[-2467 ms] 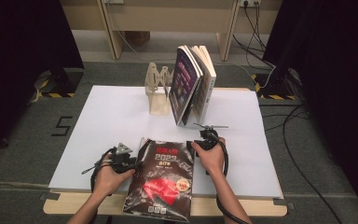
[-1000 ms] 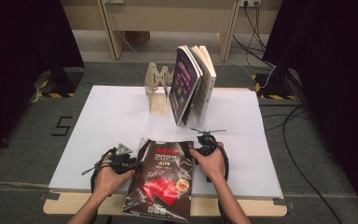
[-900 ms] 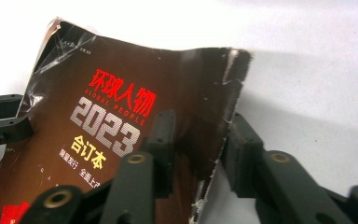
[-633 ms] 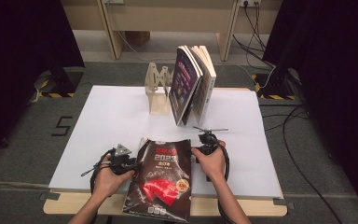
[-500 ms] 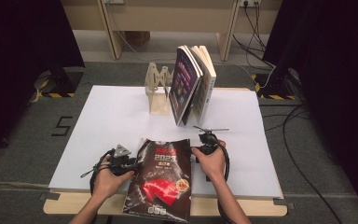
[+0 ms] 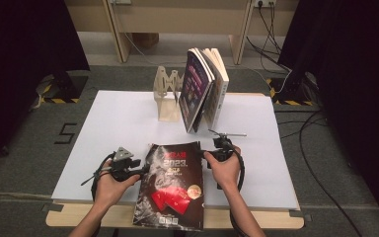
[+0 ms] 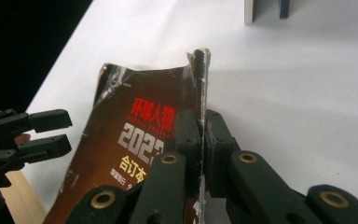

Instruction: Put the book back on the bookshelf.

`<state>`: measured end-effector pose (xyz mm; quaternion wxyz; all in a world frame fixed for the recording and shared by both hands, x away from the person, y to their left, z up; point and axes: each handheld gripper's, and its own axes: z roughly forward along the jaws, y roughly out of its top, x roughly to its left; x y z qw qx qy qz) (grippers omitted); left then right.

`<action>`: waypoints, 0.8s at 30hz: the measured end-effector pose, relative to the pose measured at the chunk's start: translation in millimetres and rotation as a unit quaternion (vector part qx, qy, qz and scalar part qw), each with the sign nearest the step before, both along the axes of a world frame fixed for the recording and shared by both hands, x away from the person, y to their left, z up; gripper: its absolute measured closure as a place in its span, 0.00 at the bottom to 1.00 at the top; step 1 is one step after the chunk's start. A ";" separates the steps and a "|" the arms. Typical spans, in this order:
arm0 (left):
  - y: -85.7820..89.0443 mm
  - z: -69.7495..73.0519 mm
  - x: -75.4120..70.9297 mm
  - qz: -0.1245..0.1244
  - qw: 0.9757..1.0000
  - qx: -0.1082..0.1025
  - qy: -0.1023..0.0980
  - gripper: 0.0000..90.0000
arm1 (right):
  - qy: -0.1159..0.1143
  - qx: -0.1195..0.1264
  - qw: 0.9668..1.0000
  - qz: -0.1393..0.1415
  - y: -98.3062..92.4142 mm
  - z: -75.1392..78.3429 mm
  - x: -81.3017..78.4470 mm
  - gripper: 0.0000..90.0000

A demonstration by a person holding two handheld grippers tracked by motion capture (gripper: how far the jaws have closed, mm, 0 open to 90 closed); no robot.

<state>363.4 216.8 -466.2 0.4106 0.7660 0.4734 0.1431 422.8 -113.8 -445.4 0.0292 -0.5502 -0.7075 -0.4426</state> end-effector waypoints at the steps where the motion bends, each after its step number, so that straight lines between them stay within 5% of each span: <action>1: -0.2 0.9 0.4 0.000 1.000 0.002 -0.002 0.54 | -0.001 0.000 1.000 -0.003 -0.8 2.3 -0.6 0.97; 24: -6.2 17.7 5.2 -0.007 1.000 0.005 -0.030 0.50 | -0.072 0.008 0.997 -0.039 -4.4 40.5 -5.3 0.97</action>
